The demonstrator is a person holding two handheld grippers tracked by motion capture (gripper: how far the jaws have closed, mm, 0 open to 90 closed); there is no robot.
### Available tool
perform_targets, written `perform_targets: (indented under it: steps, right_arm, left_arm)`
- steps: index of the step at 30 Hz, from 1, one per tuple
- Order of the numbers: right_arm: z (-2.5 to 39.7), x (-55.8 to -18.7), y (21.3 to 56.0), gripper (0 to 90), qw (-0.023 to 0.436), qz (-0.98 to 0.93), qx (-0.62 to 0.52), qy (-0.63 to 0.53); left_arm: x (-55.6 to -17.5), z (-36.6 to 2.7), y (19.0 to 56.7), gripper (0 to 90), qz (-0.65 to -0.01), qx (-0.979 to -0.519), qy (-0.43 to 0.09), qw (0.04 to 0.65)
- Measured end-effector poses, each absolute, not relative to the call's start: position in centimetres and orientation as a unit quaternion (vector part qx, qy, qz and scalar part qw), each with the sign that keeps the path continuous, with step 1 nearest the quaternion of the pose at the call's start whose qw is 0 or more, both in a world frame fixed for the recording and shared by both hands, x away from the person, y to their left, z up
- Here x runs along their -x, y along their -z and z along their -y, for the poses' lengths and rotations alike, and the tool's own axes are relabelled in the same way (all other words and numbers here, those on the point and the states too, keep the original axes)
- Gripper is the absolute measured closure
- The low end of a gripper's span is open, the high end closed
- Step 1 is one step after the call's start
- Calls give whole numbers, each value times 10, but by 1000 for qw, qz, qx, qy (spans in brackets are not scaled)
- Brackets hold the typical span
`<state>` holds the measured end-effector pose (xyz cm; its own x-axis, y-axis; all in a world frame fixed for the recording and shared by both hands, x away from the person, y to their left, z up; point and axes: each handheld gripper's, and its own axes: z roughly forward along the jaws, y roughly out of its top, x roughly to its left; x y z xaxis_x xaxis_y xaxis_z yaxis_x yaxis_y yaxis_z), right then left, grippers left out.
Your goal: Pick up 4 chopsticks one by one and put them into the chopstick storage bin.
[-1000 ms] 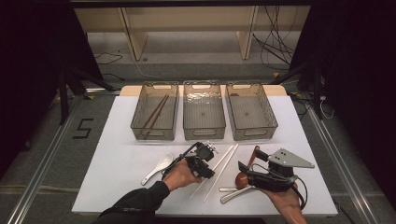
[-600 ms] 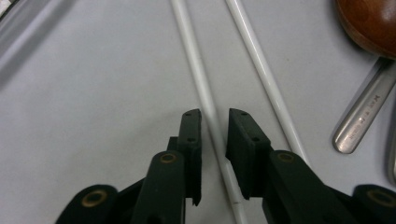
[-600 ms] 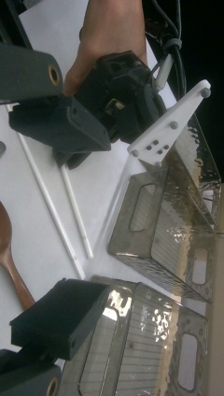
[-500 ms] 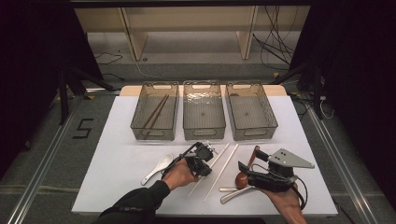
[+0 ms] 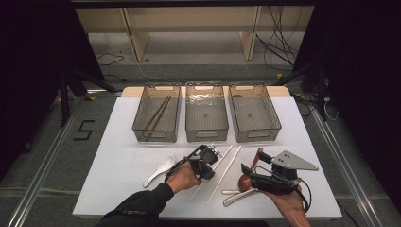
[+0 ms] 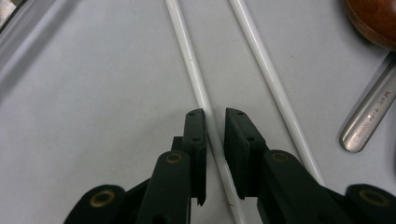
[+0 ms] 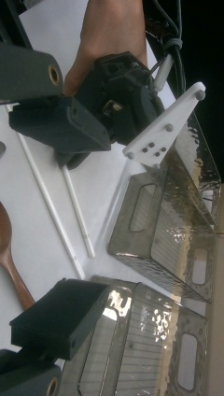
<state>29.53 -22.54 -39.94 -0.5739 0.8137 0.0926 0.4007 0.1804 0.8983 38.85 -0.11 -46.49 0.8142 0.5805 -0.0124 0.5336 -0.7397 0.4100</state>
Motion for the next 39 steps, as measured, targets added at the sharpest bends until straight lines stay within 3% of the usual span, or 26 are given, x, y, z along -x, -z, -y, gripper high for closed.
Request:
perform_targets:
  steps: [13, 14, 22, 34, 39]
  right_arm:
    - [226, -296, 400, 268, 211, -739, -412, -489]
    - [226, -296, 400, 269, 211, -739, -412, -489]
    - [227, -297, 400, 269, 210, -738, -414, -489]
    - [227, -297, 400, 269, 211, -738, -414, -490]
    - [227, -297, 399, 269, 211, -738, -413, -491]
  left_arm:
    - [-400, 0, 458, 823, -318, -927, -31, 197]
    - [-401, 1, 455, 891, -317, -928, -47, 190]
    - [-406, 0, 461, 886, -328, -929, -32, 169]
    - [-399, 7, 452, 701, -322, -929, -8, 182]
    - [-395, 12, 459, 684, -313, -935, -1, 166]
